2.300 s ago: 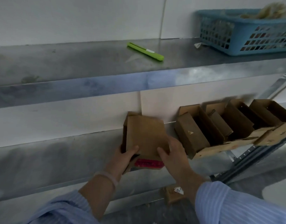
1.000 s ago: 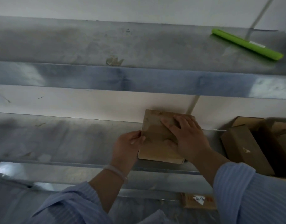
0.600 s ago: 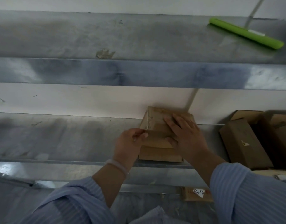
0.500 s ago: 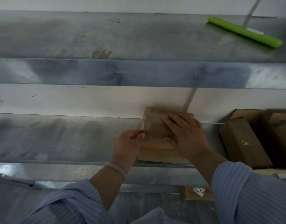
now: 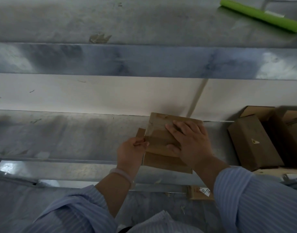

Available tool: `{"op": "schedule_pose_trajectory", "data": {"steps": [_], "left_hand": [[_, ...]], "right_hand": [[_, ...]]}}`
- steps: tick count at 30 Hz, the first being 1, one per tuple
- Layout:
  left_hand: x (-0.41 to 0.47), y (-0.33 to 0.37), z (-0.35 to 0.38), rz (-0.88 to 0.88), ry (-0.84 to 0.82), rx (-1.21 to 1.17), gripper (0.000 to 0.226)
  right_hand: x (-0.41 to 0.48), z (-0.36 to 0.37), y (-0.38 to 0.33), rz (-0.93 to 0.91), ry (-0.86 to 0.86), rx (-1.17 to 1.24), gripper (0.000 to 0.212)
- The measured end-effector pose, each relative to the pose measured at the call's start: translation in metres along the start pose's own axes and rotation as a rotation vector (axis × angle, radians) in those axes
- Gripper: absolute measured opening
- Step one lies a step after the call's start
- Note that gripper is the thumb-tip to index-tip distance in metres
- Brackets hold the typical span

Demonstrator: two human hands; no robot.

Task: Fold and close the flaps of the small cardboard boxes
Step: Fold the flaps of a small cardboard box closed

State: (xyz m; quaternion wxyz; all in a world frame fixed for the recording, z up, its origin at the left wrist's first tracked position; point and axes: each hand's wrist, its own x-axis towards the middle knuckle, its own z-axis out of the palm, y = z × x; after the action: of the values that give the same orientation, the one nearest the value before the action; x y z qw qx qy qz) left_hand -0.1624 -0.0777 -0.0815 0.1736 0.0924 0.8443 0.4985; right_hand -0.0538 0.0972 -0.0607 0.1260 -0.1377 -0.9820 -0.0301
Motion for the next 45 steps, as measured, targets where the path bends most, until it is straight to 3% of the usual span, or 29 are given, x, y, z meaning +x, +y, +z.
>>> {"op": "schedule_pose_trajectory", "data": {"steps": [7, 9, 13, 17, 21, 23, 26, 28, 31, 35, 41, 45], "left_hand": [[-0.002, 0.001, -0.003, 0.005, 0.035, -0.007, 0.009], [-0.002, 0.006, -0.003, 0.054, 0.016, -0.049, 0.018], [0.006, 0.026, -0.003, 0.196, -0.133, -0.101, 0.056], [0.016, 0.039, -0.003, 0.263, -0.250, 0.006, 0.045], [0.023, 0.033, -0.002, 0.280, -0.224, 0.079, 0.039], [0.023, 0.031, 0.001, 0.344, -0.247, 0.173, 0.049], [0.020, 0.038, 0.006, 0.719, -0.115, 0.560, 0.052], [0.019, 0.050, 0.014, 0.917, -0.099, 0.717, 0.052], [0.014, 0.074, 0.032, 0.782, -0.167, 0.818, 0.044], [0.010, 0.072, 0.050, 0.723, -0.149, 1.081, 0.065], [0.008, 0.067, 0.052, 0.720, -0.124, 1.116, 0.070], [0.007, 0.064, 0.052, 0.718, -0.106, 1.091, 0.072]], "right_hand": [[-0.002, -0.001, -0.001, -0.002, 0.000, 0.015, 0.063], [-0.003, -0.002, -0.003, 0.002, -0.016, 0.017, 0.064], [-0.007, -0.003, -0.002, -0.038, 0.015, 0.024, 0.063], [-0.008, -0.004, 0.003, -0.022, 0.058, 0.204, 0.051], [-0.012, -0.011, 0.016, 0.171, 0.076, 0.541, 0.051], [-0.021, -0.007, 0.025, 0.400, 0.045, 0.609, 0.060], [-0.036, -0.005, 0.030, 0.749, -0.078, 0.981, 0.074], [-0.040, -0.008, 0.028, 0.782, -0.137, 1.080, 0.057], [-0.040, -0.016, 0.032, 0.760, -0.171, 1.212, 0.037], [-0.049, -0.024, 0.039, 0.664, -0.229, 1.221, 0.037], [-0.063, -0.017, 0.027, 0.737, 0.003, 1.006, 0.033], [-0.066, -0.017, 0.018, 0.820, 0.106, 1.020, 0.032]]}}
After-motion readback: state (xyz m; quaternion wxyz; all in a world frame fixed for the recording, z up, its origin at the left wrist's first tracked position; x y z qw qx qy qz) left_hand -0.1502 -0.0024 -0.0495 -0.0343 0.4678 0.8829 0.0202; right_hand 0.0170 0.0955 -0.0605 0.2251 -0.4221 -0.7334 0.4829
